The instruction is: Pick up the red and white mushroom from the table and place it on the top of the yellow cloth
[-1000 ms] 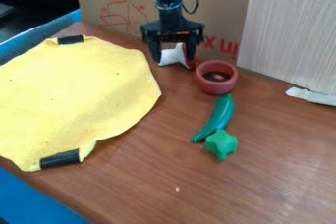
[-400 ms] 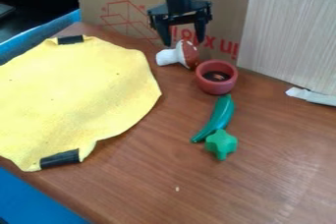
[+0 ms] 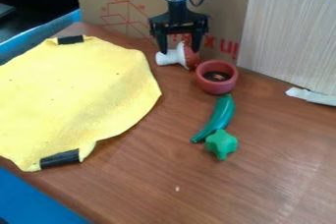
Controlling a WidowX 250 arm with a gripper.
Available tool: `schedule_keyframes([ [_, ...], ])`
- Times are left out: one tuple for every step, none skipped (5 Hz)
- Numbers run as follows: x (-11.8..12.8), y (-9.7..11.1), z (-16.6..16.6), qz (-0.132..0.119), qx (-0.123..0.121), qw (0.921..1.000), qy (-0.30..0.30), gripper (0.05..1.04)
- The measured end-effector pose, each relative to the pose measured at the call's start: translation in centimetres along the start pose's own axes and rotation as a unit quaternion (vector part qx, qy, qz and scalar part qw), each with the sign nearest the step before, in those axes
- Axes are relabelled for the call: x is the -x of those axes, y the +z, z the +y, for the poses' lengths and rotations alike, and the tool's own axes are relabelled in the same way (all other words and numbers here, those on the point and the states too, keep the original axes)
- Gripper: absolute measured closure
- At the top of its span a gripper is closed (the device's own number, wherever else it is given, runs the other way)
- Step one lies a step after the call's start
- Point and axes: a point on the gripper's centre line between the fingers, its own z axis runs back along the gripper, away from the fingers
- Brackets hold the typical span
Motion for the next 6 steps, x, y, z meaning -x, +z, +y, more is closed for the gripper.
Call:
schedule_keyframes([
  [0.4,-0.5,-0.2,0.015,-0.008,0.9998,-0.006,0.358],
  [0.9,-0.8,-0.3,0.016,-0.001,0.9999,0.002,0.626],
  [1.7,0.1,-0.7,0.028,0.023,0.9994,-0.002,0.766],
  [1.8,2.7,-0.7,0.024,0.064,0.9976,-0.008,0.822],
  [2.5,5.8,-0.5,0.01,0.088,0.9959,-0.014,0.831],
  [3.4,7.0,0.1,0.007,0.091,0.9955,-0.023,0.832],
])
